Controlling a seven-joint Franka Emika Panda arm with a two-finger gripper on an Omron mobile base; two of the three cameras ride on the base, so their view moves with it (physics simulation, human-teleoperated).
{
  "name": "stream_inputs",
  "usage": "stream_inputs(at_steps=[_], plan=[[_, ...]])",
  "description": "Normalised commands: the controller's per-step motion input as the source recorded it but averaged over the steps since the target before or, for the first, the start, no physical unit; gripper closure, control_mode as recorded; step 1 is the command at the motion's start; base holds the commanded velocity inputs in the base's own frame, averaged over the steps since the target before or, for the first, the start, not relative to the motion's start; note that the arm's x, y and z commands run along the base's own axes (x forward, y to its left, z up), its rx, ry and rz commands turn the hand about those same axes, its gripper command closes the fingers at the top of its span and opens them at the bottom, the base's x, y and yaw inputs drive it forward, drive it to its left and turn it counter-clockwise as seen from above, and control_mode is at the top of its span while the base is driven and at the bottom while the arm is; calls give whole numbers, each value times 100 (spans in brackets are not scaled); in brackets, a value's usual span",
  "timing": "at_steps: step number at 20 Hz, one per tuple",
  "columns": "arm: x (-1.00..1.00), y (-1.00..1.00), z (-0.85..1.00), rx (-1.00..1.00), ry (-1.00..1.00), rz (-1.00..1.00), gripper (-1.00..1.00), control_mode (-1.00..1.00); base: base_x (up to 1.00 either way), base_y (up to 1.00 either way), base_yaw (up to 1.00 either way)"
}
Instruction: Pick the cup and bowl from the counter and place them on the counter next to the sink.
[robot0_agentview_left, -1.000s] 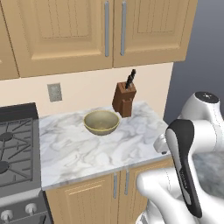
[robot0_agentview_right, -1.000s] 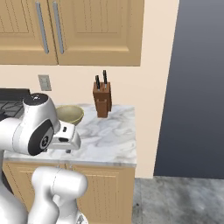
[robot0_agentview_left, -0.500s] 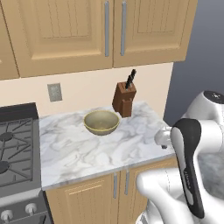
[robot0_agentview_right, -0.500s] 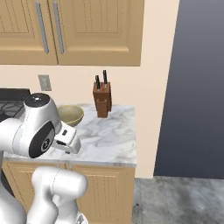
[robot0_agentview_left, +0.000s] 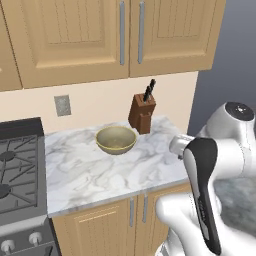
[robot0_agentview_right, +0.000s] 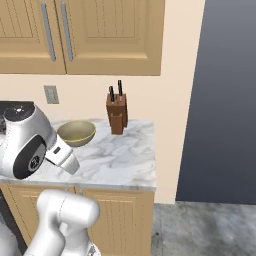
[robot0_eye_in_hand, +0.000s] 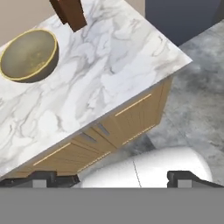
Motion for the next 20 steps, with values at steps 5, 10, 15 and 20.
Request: stream_inputs(at_steps=[5,10,15,20], plan=[[24,53,-1,4,-13,-6,-100,-100,0,0,0],[60,19,-12,6,-8,0,-100,-100,0,0,0],[31,17,-7,11,-3,0,-100,-100,0,0,0],[13,15,0,9,0,0,-100,-100,0,0,0]])
